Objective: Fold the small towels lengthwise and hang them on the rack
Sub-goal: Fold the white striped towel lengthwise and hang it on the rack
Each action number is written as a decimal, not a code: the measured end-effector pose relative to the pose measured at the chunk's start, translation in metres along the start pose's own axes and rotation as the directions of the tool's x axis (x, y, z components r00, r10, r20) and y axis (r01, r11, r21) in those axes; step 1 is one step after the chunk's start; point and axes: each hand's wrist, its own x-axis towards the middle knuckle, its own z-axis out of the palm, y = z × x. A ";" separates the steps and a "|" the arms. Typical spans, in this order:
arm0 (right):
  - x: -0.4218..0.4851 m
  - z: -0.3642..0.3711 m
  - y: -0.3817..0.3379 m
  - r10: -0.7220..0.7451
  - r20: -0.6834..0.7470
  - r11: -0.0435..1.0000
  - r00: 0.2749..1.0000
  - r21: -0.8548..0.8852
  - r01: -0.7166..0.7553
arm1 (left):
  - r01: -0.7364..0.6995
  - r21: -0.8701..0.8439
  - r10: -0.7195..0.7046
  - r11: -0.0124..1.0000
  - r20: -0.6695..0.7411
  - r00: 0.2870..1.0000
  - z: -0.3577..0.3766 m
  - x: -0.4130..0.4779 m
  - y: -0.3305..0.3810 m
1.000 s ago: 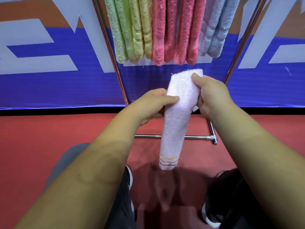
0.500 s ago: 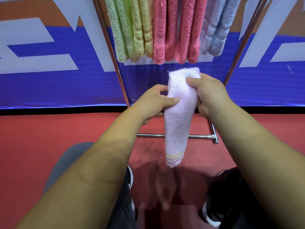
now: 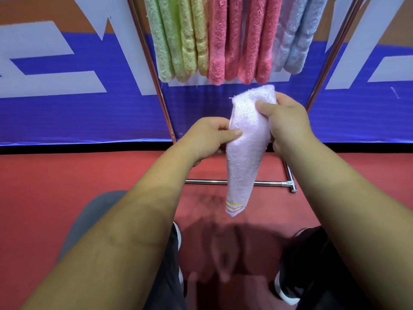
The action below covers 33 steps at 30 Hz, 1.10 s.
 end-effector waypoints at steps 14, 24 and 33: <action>0.000 0.006 -0.004 0.241 -0.046 0.967 0.969 -0.075 -0.244 | -0.052 -0.267 0.028 0.962 -0.095 0.995 0.000 -0.005 0.014; -0.021 0.016 -0.006 -0.012 0.284 0.997 0.959 -0.075 0.035 | 0.052 -0.674 -0.163 0.737 -0.102 0.981 -0.021 0.002 0.018; -0.015 0.016 -0.006 -0.145 0.115 0.989 0.983 -0.010 0.148 | 0.079 -0.342 -0.036 0.936 0.130 0.991 -0.017 -0.009 0.020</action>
